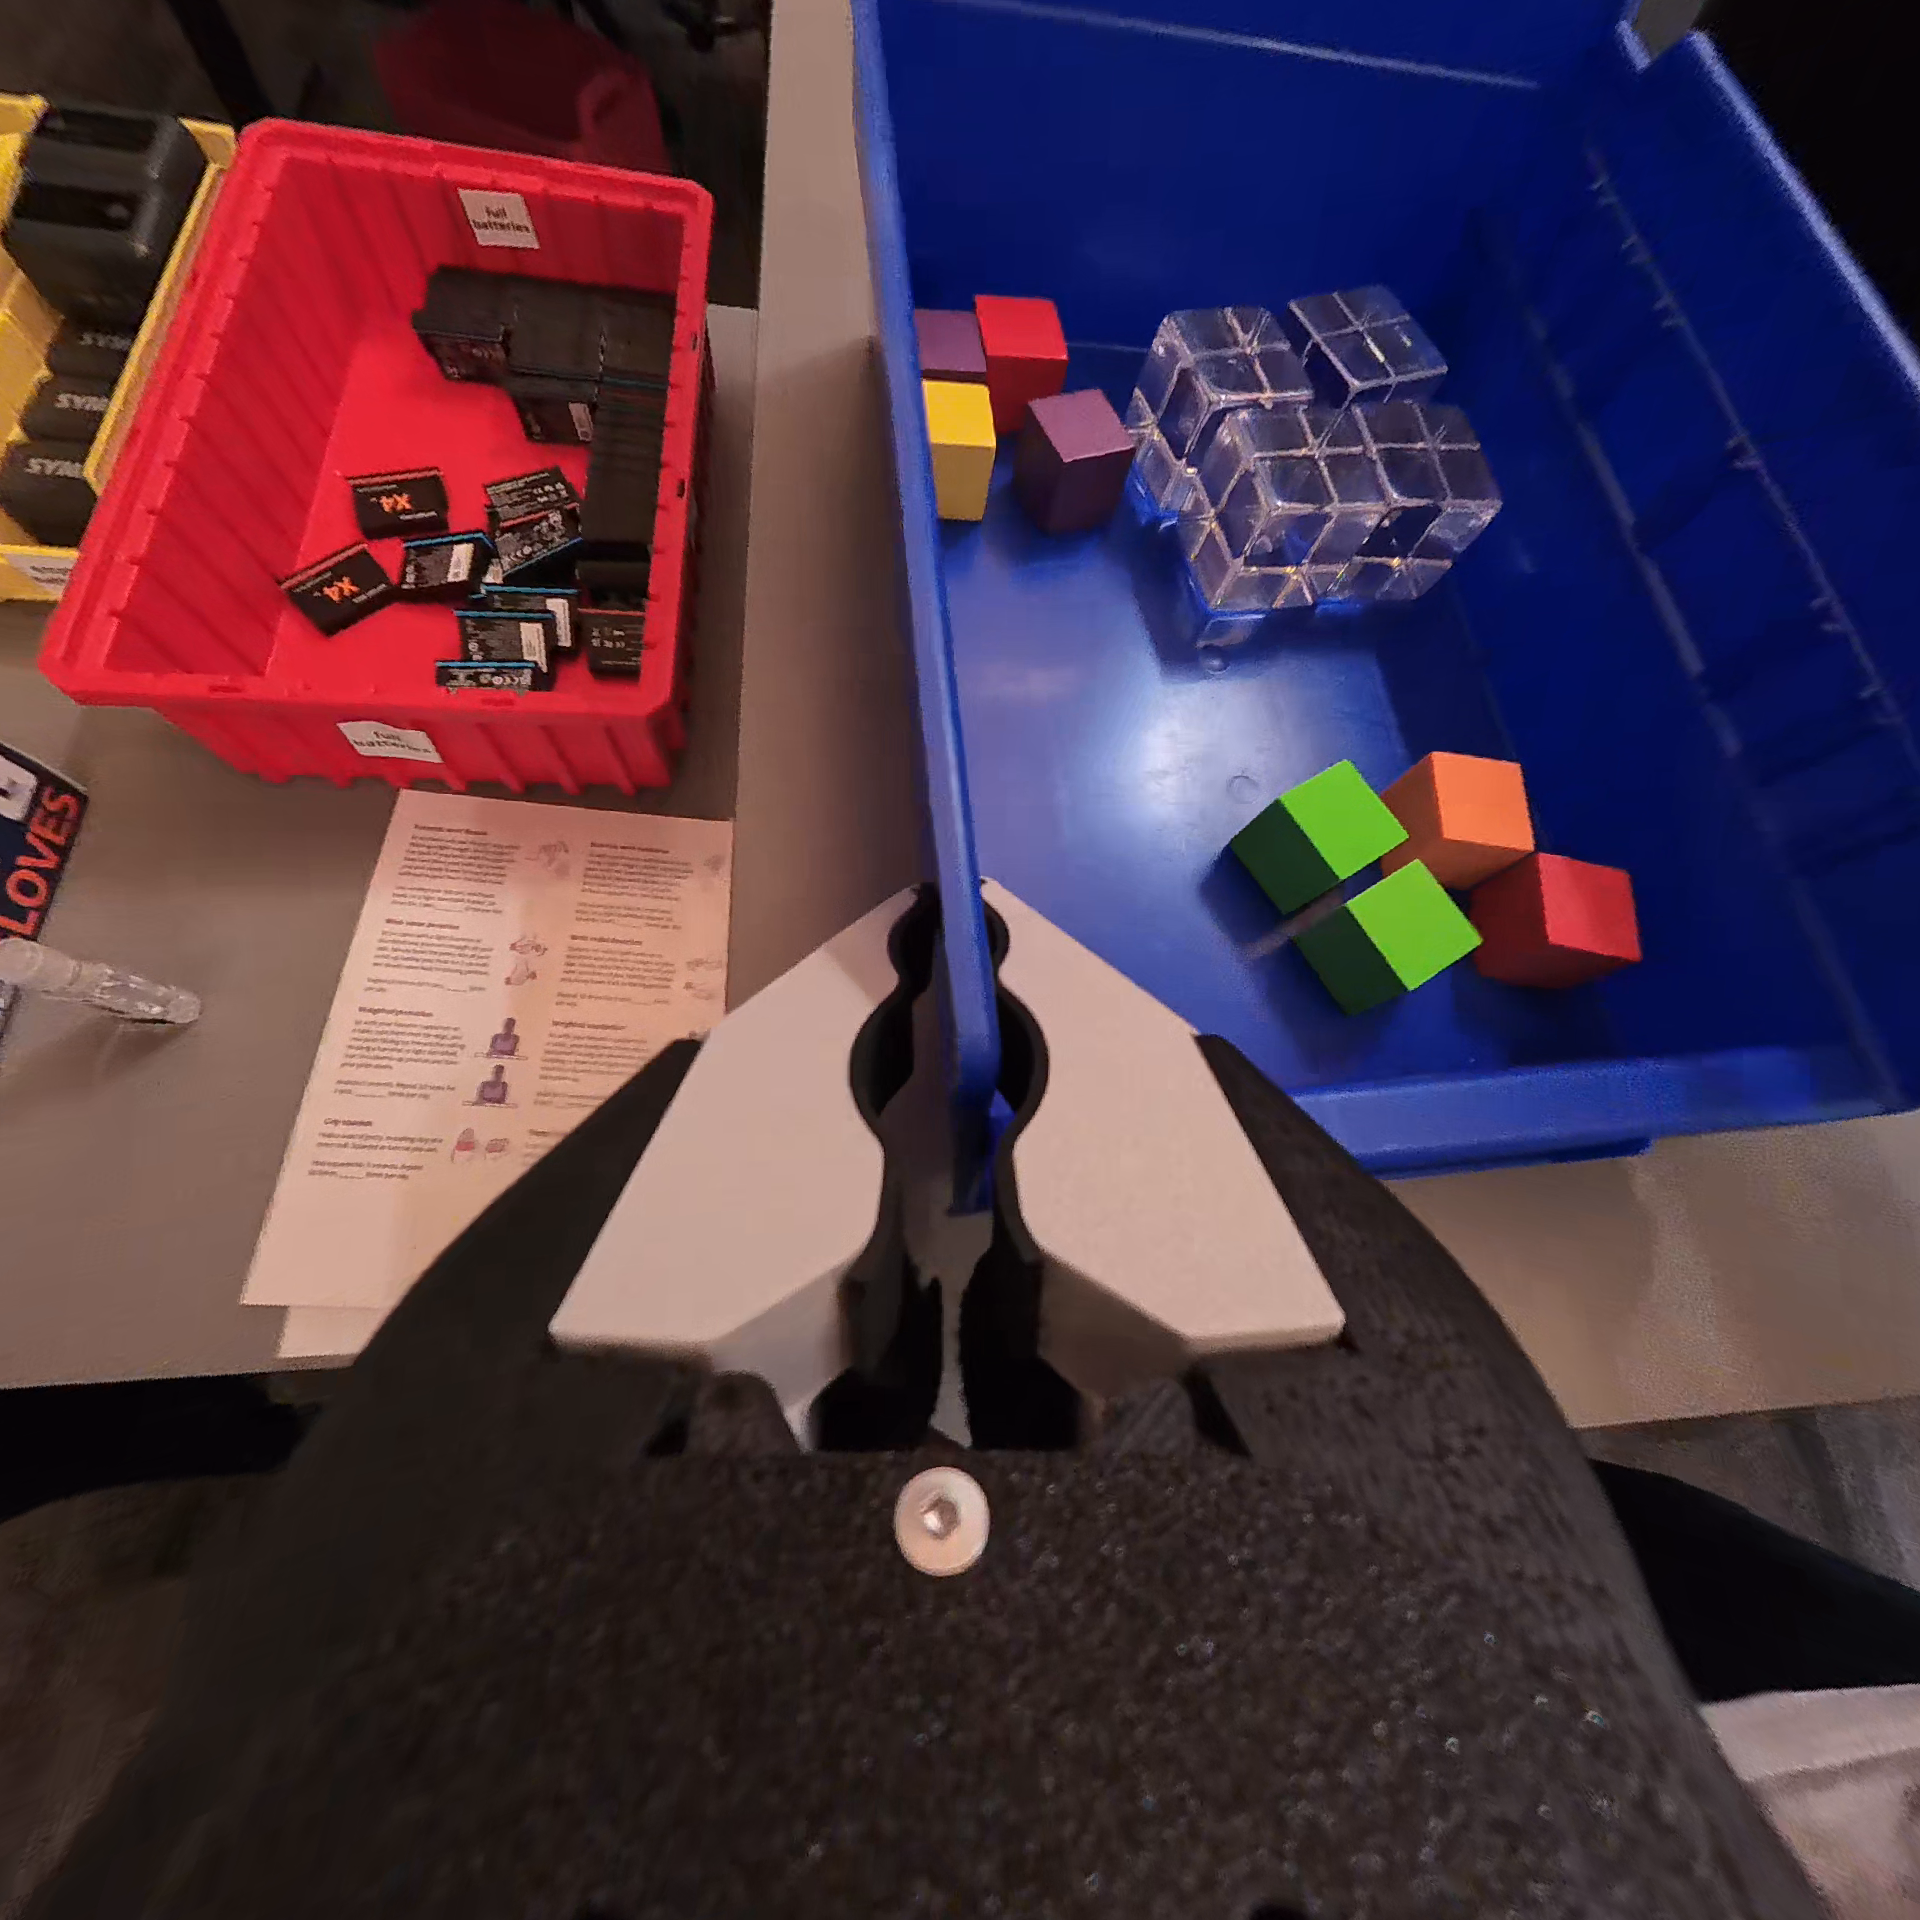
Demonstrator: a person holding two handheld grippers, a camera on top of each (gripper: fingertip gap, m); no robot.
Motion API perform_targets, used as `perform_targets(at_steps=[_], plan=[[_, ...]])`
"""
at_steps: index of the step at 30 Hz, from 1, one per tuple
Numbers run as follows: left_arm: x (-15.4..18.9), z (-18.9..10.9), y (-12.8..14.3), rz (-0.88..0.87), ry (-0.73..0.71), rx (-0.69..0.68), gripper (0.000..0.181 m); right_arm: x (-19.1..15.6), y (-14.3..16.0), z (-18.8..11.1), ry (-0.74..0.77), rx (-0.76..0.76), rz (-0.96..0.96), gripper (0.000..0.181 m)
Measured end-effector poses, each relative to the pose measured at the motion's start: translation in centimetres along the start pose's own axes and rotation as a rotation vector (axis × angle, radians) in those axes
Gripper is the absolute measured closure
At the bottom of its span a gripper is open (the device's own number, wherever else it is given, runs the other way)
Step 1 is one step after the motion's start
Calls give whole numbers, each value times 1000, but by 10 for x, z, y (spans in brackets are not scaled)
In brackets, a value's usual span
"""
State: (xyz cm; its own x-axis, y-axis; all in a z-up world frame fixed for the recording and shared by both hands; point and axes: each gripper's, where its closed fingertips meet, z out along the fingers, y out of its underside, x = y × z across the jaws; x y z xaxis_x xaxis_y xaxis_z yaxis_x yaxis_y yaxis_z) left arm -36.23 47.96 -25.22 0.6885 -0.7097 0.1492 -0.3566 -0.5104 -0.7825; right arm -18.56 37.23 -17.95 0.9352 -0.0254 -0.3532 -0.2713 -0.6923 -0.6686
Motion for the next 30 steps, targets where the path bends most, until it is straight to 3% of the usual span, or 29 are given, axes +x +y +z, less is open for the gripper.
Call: perform_targets(at_steps=[2, 3, 5, 7, 11, 12, 14, 16, 20, 22, 24, 27, 30], plan=[[1, 1, 1, -50, 21, -3, 175, 6, 9, -58, -62, 112, -6, 122], [1, 2, 3, -64, 26, -17, 174, 26, 15, -90, -18, 188, -13, 120], [0, 3, 8, -73, 19, -45, 167, 90, 39, -164, 175, 293, 9, 120], [-2, -3, 5, -66, 0, -24, 160, 166, 84, -244, 359, 323, 106, 121], [7, -27, -23, -34, 23, 144, 155, 312, 180, -422, 759, 511, 311, 120], [7, -31, -26, -36, 11, 144, 154, 342, 204, -458, 857, 540, 328, 122], [6, -35, -32, -38, -39, 141, 154, 395, 248, -499, 986, 469, 312, 118], [10, -36, -35, -7, -94, 128, 153, 434, 278, -505, 984, 381, 268, 118], [6, -27, -34, 81, -248, 148, 150, 475, 299, -471, 773, 312, 244, 135], [2, -21, -30, 57, -261, 143, 155, 481, 292, -451, 717, 310, 196, 153], [-4, -20, -28, 38, -274, 140, 166, 486, 280, -440, 763, 309, 119, 178], [-3, -17, -26, -2, -205, 123, 173, 481, 261, -419, 807, 273, 19, 179], [10, -18, -23, -10, -90, 116, 178, 476, 252, -407, 802, 317, 94, 180]])
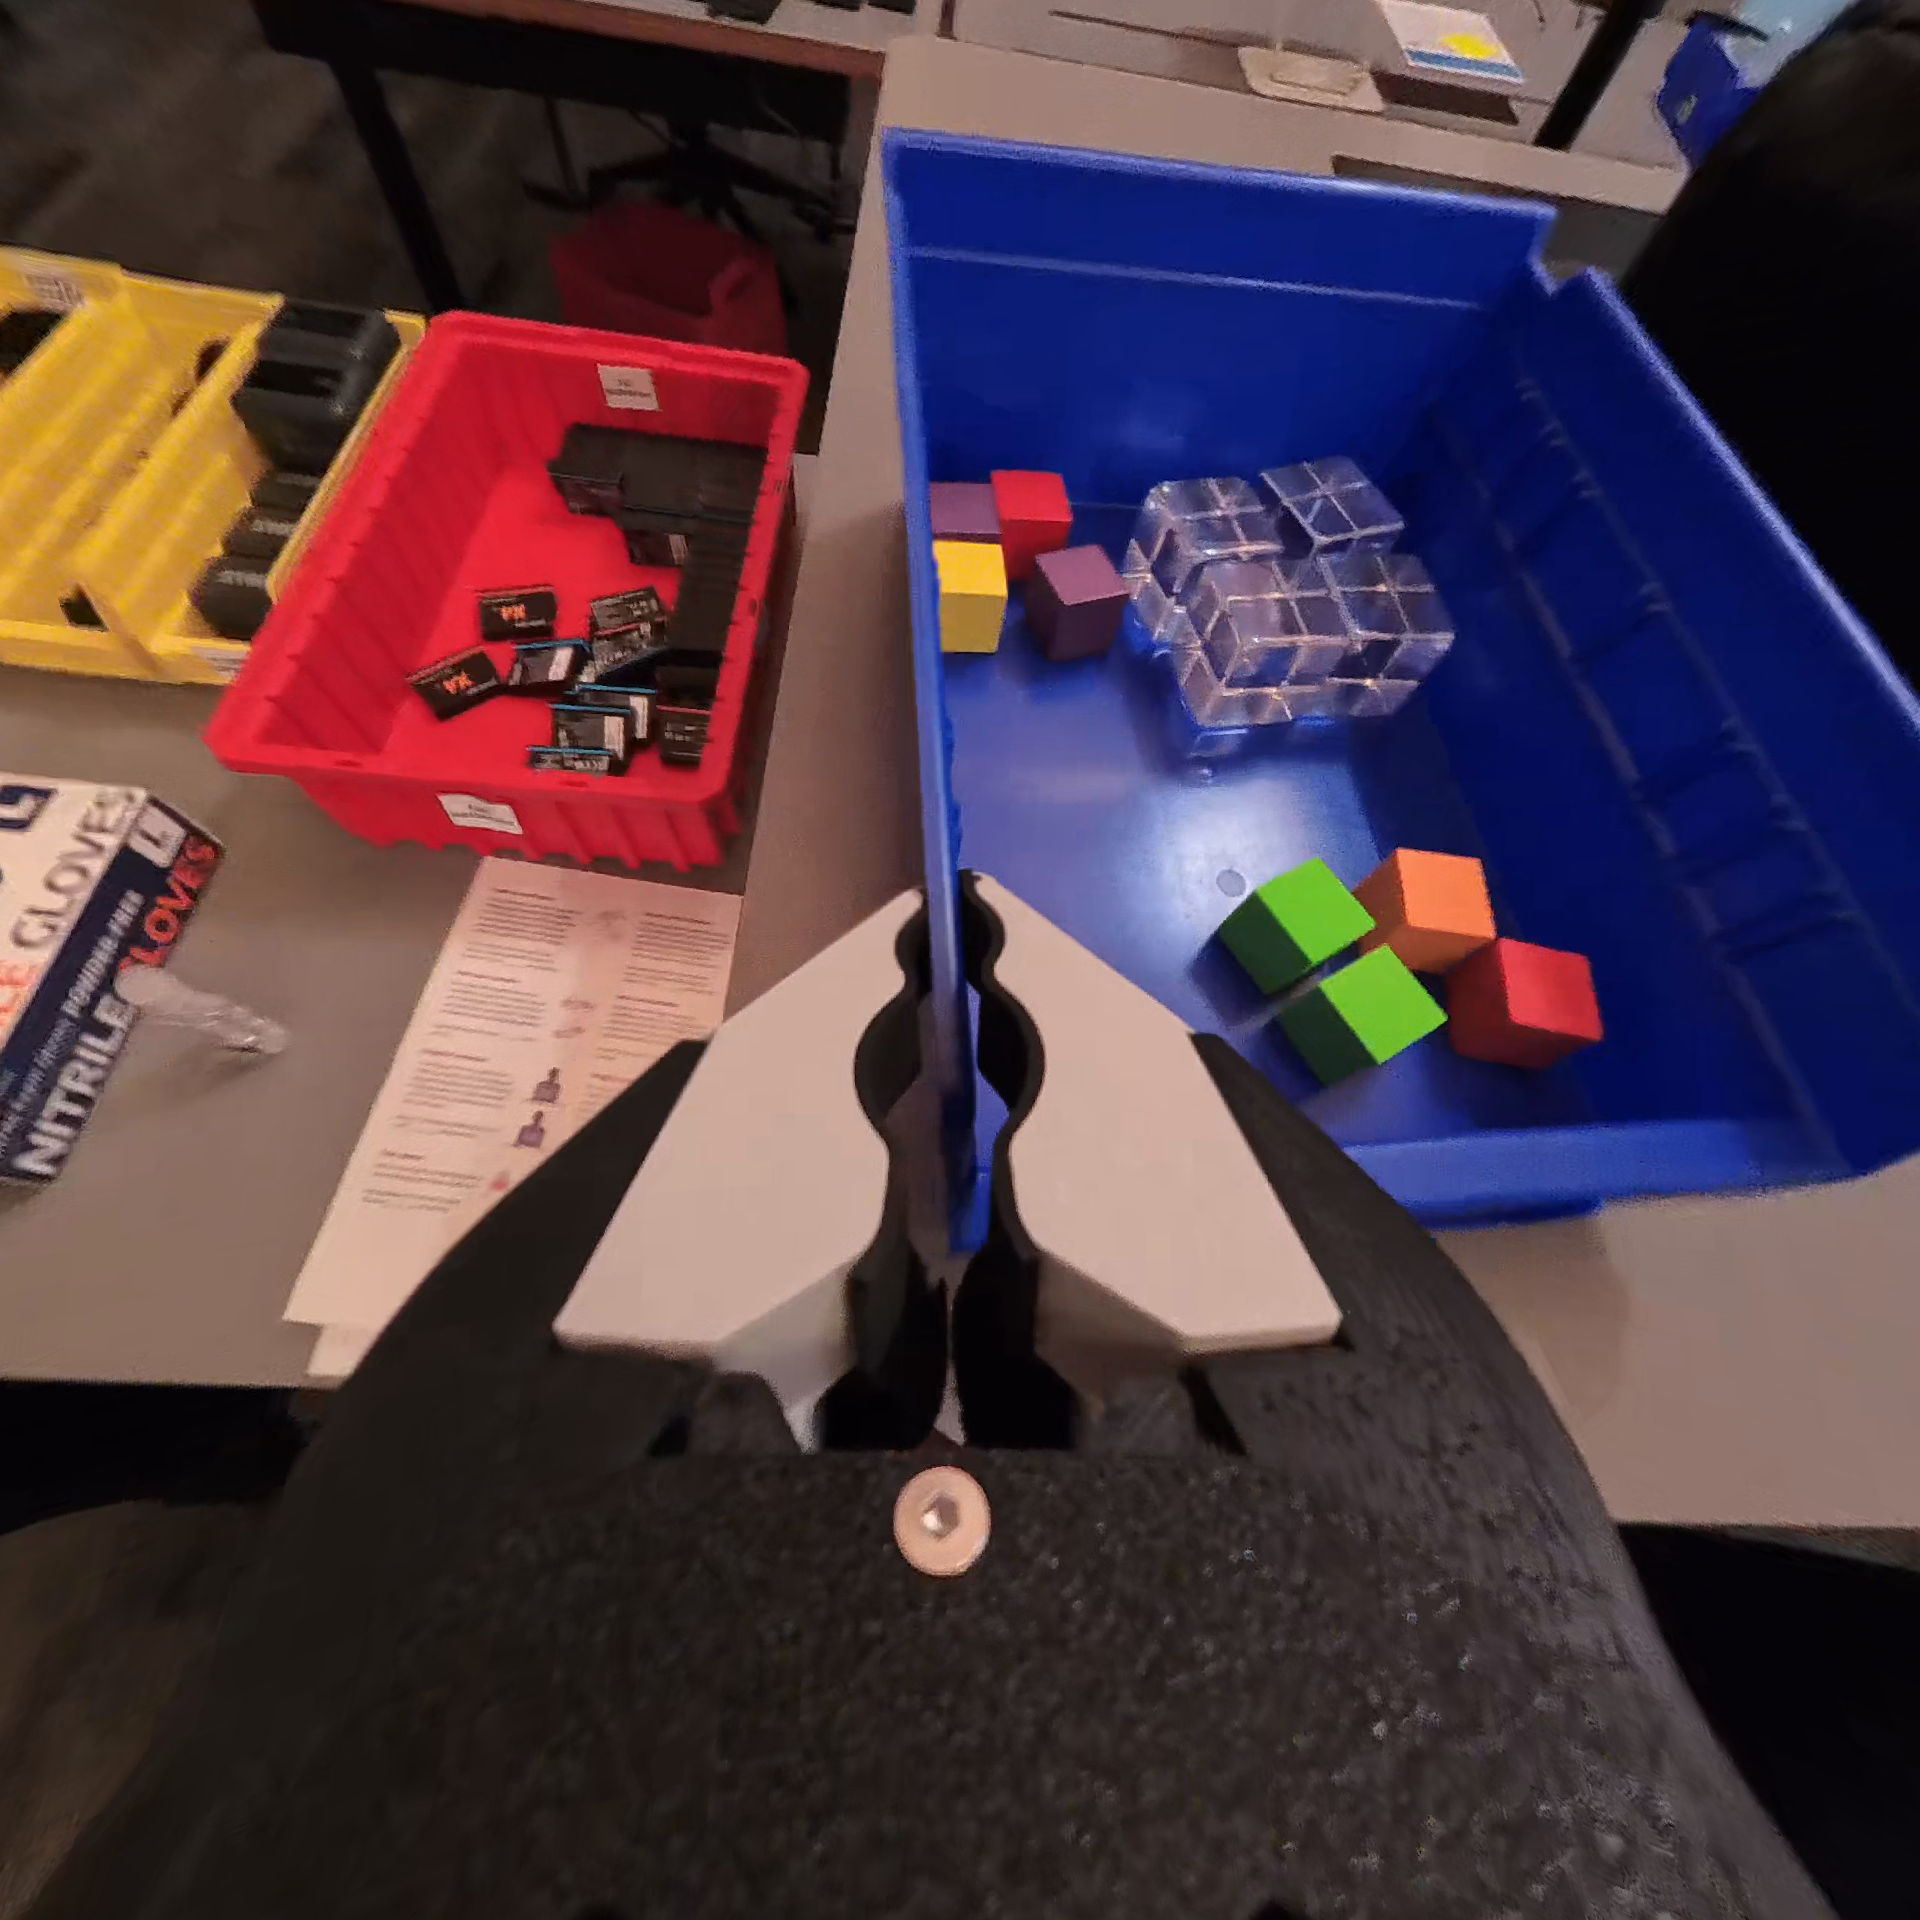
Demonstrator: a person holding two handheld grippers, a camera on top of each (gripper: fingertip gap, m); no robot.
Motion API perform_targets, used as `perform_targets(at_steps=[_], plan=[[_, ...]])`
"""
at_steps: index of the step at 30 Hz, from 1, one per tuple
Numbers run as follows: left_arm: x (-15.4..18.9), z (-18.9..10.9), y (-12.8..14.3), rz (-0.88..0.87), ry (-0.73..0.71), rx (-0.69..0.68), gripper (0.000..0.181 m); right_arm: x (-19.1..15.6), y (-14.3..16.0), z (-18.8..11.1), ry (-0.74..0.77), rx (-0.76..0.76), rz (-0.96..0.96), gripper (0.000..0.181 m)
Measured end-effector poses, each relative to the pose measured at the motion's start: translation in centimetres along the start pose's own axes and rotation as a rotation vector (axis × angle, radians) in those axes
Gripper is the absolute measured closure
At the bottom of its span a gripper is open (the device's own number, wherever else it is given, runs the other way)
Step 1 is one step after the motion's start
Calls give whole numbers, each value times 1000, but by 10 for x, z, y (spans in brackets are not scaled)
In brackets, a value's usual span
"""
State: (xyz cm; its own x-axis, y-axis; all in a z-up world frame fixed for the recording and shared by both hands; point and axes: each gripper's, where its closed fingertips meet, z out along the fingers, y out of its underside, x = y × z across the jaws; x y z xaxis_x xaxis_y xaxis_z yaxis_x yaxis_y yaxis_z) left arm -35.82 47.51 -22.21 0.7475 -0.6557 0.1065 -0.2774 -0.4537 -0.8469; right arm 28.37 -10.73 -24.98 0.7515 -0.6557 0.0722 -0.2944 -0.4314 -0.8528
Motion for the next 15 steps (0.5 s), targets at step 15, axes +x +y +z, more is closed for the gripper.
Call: perform_targets(at_steps=[15], plan=[[-14, -2, 0, 42, 175, 7, 177, -25, 3, -9, 102, 48, 127, 180]])
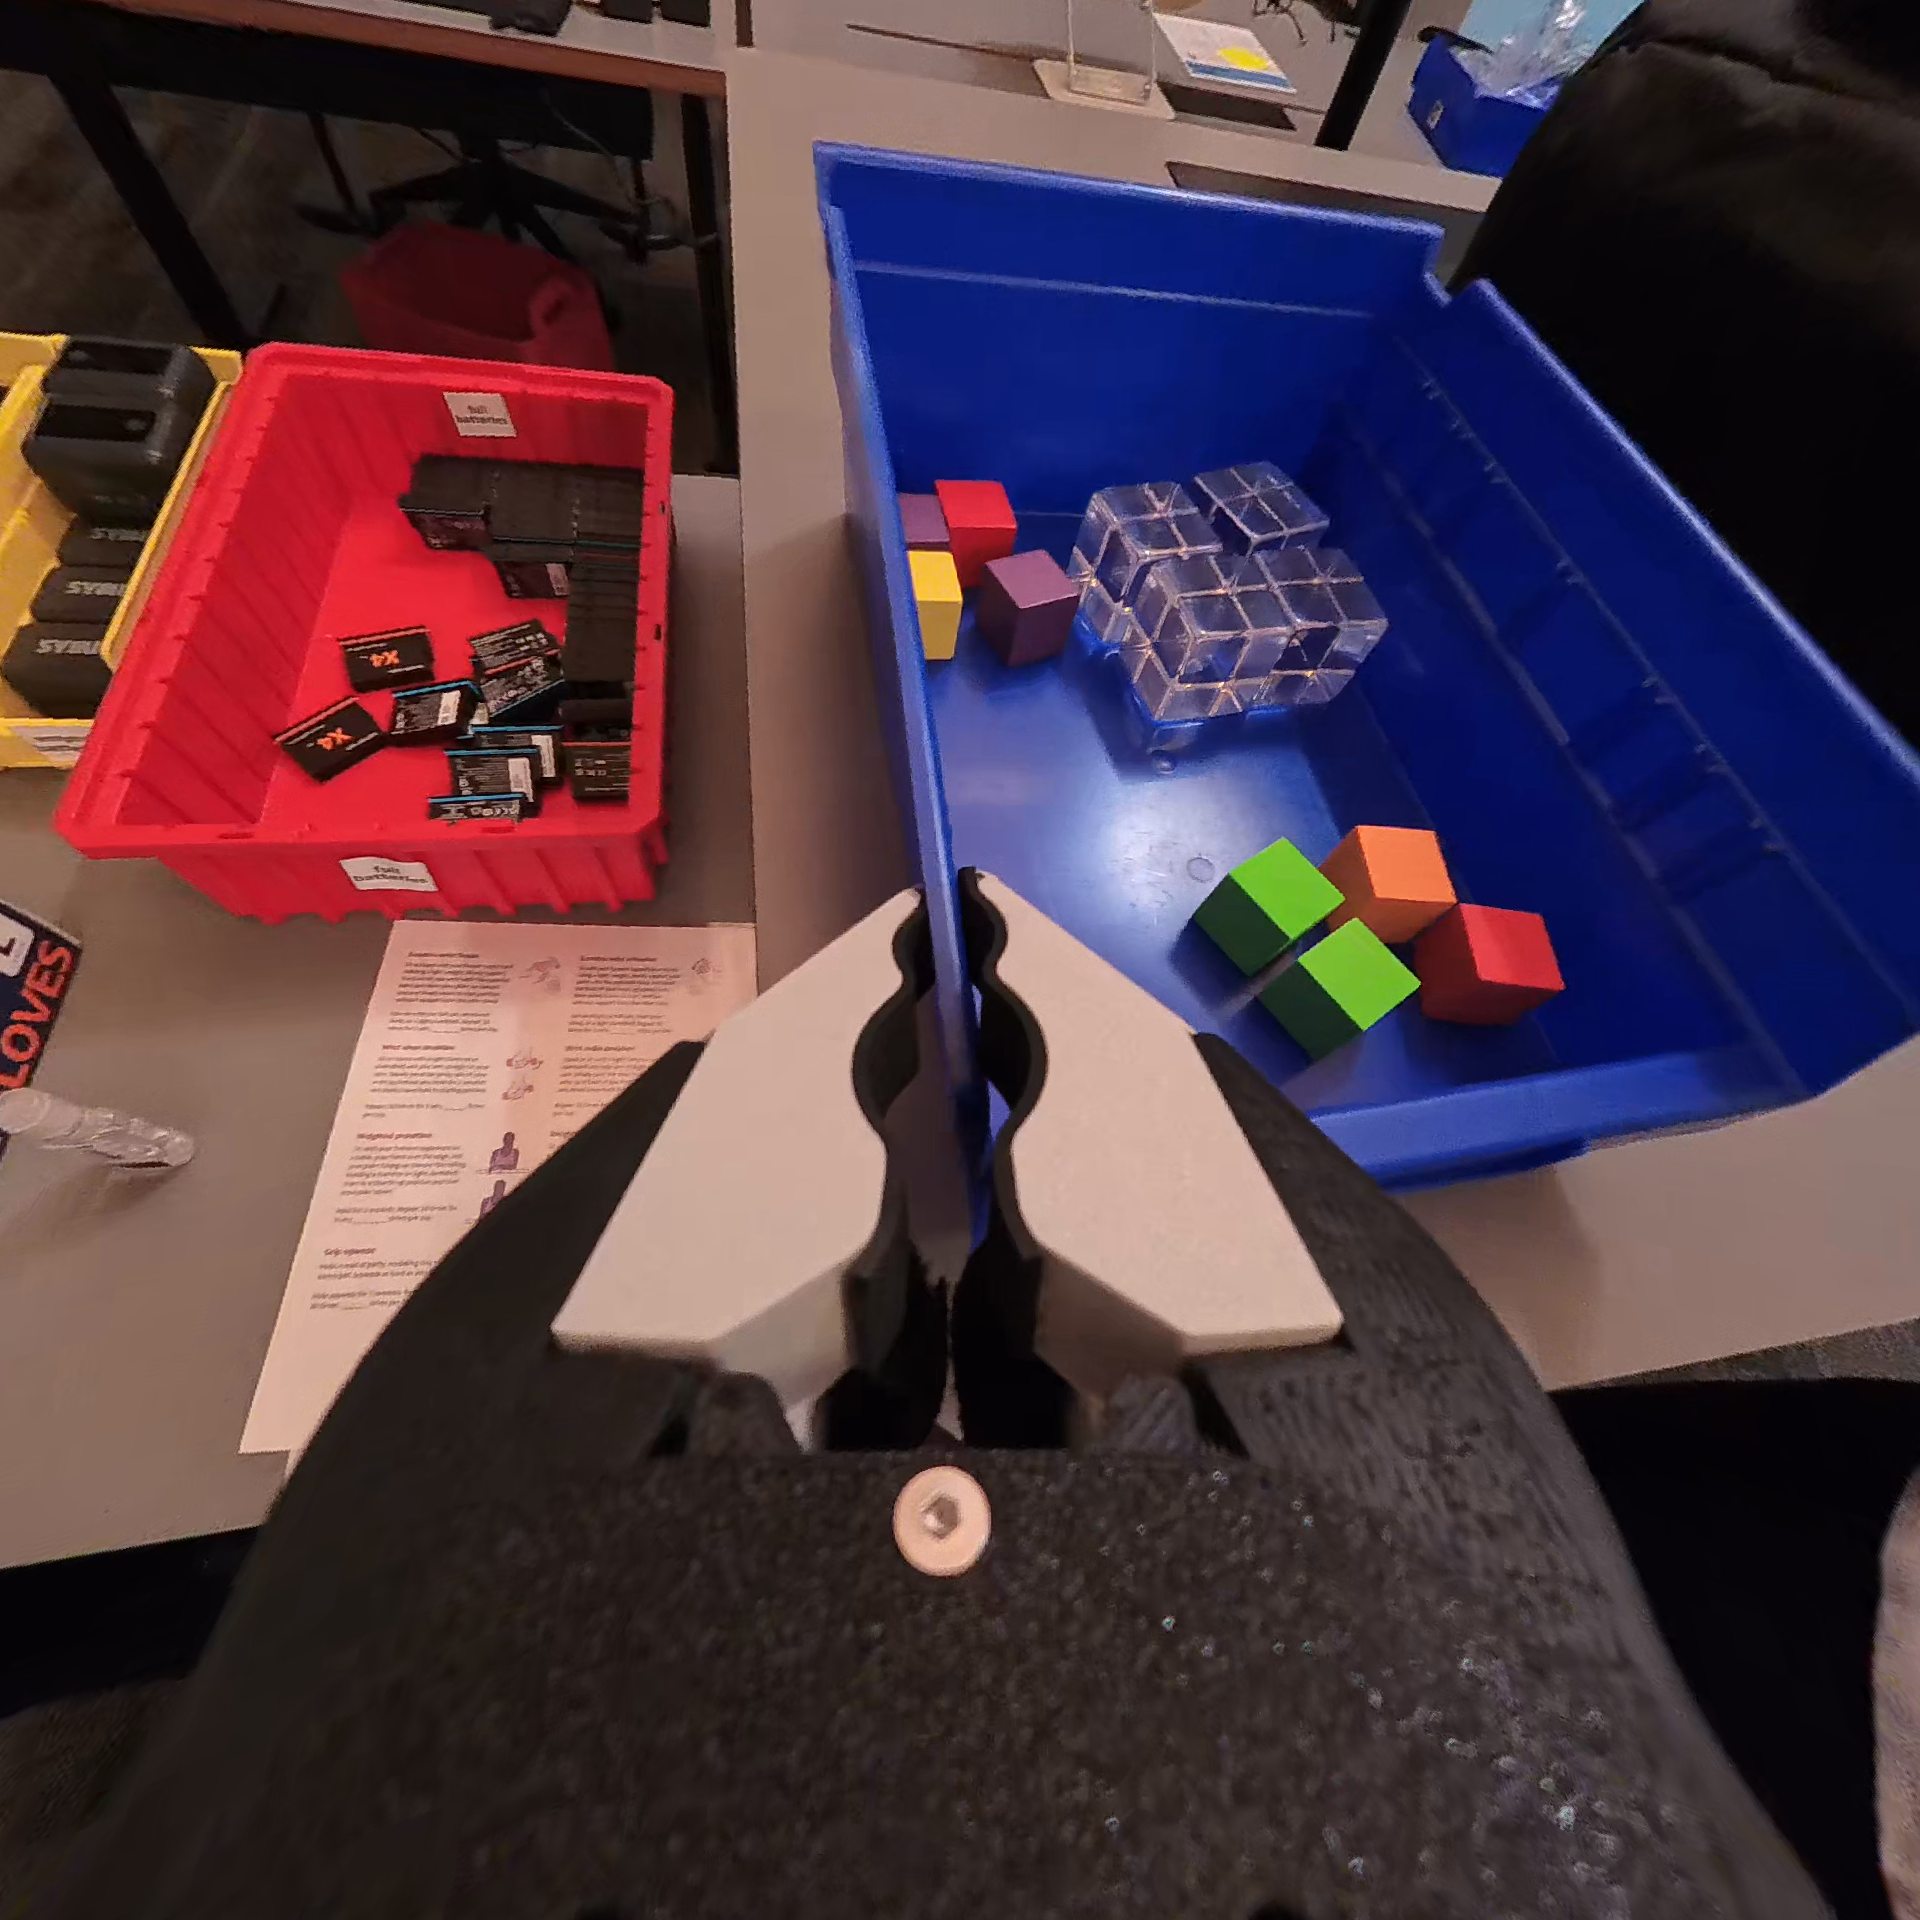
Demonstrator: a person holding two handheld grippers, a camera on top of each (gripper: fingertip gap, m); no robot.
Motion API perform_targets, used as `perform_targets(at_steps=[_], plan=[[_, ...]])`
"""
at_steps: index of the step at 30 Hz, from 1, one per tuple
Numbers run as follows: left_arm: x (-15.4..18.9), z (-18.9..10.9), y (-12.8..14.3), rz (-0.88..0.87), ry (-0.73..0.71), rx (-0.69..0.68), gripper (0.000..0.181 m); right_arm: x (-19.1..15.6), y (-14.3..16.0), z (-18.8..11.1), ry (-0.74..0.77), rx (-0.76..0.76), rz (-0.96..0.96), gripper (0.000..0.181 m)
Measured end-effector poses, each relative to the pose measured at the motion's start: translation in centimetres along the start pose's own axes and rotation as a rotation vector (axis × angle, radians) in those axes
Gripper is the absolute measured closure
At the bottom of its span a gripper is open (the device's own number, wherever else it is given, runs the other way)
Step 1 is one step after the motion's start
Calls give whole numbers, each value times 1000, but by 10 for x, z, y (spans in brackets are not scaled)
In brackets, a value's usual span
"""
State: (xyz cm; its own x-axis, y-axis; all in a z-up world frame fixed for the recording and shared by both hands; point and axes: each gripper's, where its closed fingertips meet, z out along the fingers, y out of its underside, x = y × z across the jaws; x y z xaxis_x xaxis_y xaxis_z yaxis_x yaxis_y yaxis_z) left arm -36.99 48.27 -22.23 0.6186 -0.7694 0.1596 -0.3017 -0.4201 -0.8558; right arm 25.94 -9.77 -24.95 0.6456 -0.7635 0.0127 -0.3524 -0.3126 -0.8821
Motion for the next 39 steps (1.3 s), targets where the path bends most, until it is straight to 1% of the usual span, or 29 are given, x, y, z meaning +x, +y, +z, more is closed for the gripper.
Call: perform_targets(at_steps=[3, 5, 6, 7, 9, 10, 12, 13, 14, 15, 17, 18, 19, 20, 22, 24, 26, 29, 31, 33, 37, 39], plan=[[3, 0, 0, 29, -24, 4, 177, 2, 1, -1, -25, -2, -40, 180], [4, -1, 1, 42, -37, 4, 177, 4, 0, -5, -20, -20, -6, 180], [3, -2, 1, 51, -39, 1, 177, 1, -5, -10, -37, -14, 32, 170], [2, -3, 2, 44, -39, -1, 178, -2, -14, -17, -41, 6, 65, 153], [2, -3, 2, -2, -22, 3, 177, -9, -37, -32, -4, 69, 81, 146], [3, -3, 2, -40, -14, -7, 176, -17, -49, -39, 12, 105, 58, 146], [5, -4, 3, -74, -27, -32, 174, -47, -72, -48, -16, 173, -8, 149], [7, -7, 4, -66, -39, -44, 164, -70, -80, -49, -65, 193, -40, 154], [7, -12, 3, -58, -83, -53, 151, -95, -83, -46, -124, 191, -71, 155], [6, -20, -1, -51, -142, -48, 148, -121, -82, -42, -189, 172, -105, 156], [14, -40, -18, -30, -250, 9, 144, -169, -73, -33, -292, 129, -169, 158], [25, -49, -28, -21, -284, 49, 144, -189, -69, -30, -326, 120, -196, 160], [43, -54, -35, -5, -274, 69, 144, -208, -66, -28, -357, 112, -220, 161], [65, -53, -36, 10, -225, 49, 144, -226, -63, -27, -394, 104, -238, 162], [121, -42, -14, 43, -34, -98, 144, -263, -61, -32, -501, 109, -265, 163], [159, -33, 5, 69, 39, -212, 144, -295, -67, -43, -616, 155, -288, 161], [189, -28, 15, 123, 67, -254, 144, -317, -69, -51, -695, 191, -331, 154], [220, -25, 20, 188, 74, -271, 144, -323, -64, -47, -709, 175, -372, 154], [228, -23, 19, 202, 62, -274, 144, -322, -59, -44, -734, 139, -352, 151], [235, -21, 16, 181, 80, -262, 144, -317, -54, -42, -757, 100, -322, 150], [235, -18, 5, 111, 118, -259, 144, -294, -49, -36, -726, 74, -307, 152], [228, -15, -9, 82, 113, -236, 144, -279, -42, -30, -701, 46, -306, 155]])
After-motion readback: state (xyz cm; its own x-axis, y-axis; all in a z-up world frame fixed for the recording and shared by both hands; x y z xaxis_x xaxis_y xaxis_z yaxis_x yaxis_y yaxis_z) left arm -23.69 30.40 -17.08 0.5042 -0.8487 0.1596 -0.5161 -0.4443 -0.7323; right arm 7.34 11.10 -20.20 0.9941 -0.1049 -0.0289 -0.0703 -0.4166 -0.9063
